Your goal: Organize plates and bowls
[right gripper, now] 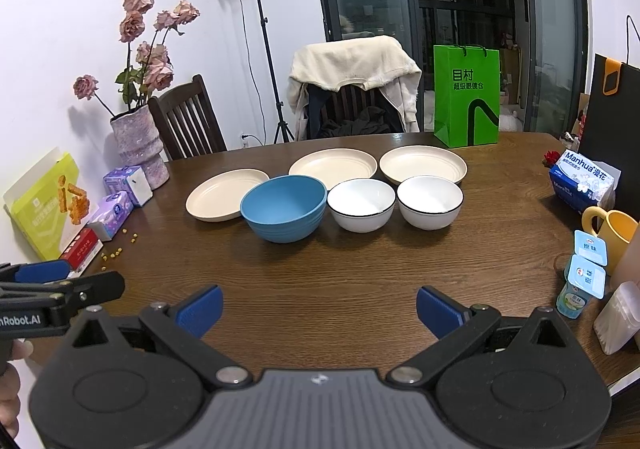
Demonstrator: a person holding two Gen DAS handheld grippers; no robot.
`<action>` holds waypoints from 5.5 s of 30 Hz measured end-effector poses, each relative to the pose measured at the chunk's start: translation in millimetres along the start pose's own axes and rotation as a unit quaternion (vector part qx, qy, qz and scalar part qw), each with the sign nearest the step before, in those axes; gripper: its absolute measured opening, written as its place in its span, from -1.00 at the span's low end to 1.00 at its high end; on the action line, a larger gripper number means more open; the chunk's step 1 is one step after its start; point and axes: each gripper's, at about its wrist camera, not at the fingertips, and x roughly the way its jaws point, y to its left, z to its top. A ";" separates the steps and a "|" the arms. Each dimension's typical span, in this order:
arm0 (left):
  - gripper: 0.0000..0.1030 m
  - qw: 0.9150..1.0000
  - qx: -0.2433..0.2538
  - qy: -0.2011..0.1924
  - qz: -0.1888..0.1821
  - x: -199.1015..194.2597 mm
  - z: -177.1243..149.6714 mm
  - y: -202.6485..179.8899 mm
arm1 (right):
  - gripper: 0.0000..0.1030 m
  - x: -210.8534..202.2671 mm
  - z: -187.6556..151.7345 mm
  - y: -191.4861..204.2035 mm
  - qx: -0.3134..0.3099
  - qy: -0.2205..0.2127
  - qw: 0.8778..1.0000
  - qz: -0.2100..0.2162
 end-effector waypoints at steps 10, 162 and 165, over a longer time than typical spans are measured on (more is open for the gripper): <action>1.00 1.000 0.000 0.000 0.001 -0.5 -0.4 0.5 | 1.00 -0.8 0.6 0.3 0.001 0.002 1.000 0.001; -0.75 0.946 -0.200 0.239 0.092 428.4 137.8 267.1 | -0.76 526.7 182.4 109.4 0.034 0.282 0.958 0.027; -0.76 0.946 -0.194 0.240 0.098 431.4 137.9 263.7 | -0.83 529.4 179.4 110.5 0.030 0.284 0.958 0.026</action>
